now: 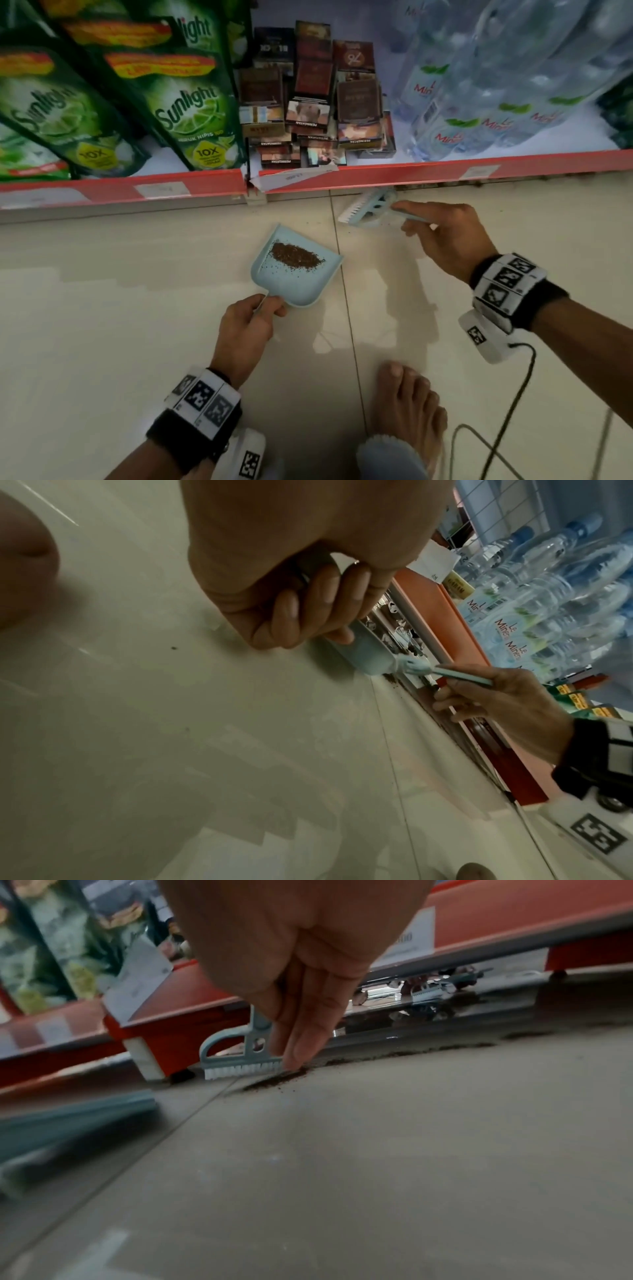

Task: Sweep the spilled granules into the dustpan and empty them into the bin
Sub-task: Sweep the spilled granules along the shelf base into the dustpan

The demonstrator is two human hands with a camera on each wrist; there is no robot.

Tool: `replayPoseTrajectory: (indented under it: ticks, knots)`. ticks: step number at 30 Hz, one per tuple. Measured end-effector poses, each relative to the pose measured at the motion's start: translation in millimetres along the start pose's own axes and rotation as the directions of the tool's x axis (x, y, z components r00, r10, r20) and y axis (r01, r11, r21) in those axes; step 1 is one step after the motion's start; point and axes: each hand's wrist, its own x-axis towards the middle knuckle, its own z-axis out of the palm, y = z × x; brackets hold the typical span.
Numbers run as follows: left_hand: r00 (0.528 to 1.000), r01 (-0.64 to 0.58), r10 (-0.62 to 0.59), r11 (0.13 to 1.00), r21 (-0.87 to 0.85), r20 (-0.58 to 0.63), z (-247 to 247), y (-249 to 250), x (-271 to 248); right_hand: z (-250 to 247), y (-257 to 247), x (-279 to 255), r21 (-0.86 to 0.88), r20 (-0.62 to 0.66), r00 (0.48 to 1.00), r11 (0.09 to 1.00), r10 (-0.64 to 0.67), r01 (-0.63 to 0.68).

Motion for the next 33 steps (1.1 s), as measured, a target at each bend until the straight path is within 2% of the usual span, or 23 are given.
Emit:
replayPoseTrajectory:
  ticks: [3, 6, 10, 15, 18, 20, 23, 27, 29, 33]
  knots:
    - [0.999, -0.030, 0.030, 0.999, 0.027, 0.012, 3.3, 4.9, 2.7, 24.4, -16.4, 14.4, 0.077, -0.062, 0.998, 0.997, -0.004, 0.009]
    - [0.999, -0.041, 0.041, 0.999, 0.027, 0.009, 3.8, 9.3, 7.0, 52.8, -36.3, 36.4, 0.089, -0.019, 0.998, 0.994, -0.053, 0.055]
    - [0.998, -0.056, 0.057, 0.998, 0.013, -0.010, -0.2, 9.4, 10.6, 70.4, -47.9, 57.8, -0.012, 0.038, 0.997, 0.997, -0.071, 0.072]
    - [0.998, -0.055, 0.055, 0.998, 0.020, -0.033, -0.1, 6.9, 9.1, 47.1, -26.8, 38.0, -0.040, -0.030, 0.999, 0.999, -0.022, 0.020]
    - [0.999, -0.041, 0.041, 0.999, -0.004, -0.027, 0.8, 8.4, 7.1, 19.6, 0.2, 9.8, -0.172, -0.060, 0.997, 0.983, 0.057, -0.066]
    - [0.999, -0.025, 0.025, 1.000, -0.018, -0.023, 1.9, 10.4, 6.2, 2.3, 11.5, -6.7, -0.214, -0.086, 0.995, 0.974, 0.056, -0.073]
    - [1.000, -0.027, 0.026, 0.999, -0.020, -0.004, 5.5, 11.5, 7.9, -5.9, 14.4, -15.1, -0.147, -0.147, 0.988, 0.987, 0.044, -0.066]
    - [0.998, -0.060, 0.059, 0.998, 0.007, 0.035, 7.8, 10.4, 9.3, 22.5, -8.6, 5.9, 0.044, -0.204, 0.979, 0.999, 0.014, -0.005]
    - [0.997, -0.071, 0.070, 0.997, 0.007, 0.043, 6.8, 9.3, 8.6, 38.9, -26.8, 22.3, 0.091, -0.174, 0.984, 0.994, -0.046, 0.063]
    - [0.998, -0.067, 0.067, 0.998, -0.016, 0.021, 3.7, 5.6, 6.1, 45.0, -42.9, 40.9, 0.026, 0.030, 0.992, 0.993, -0.120, 0.119]
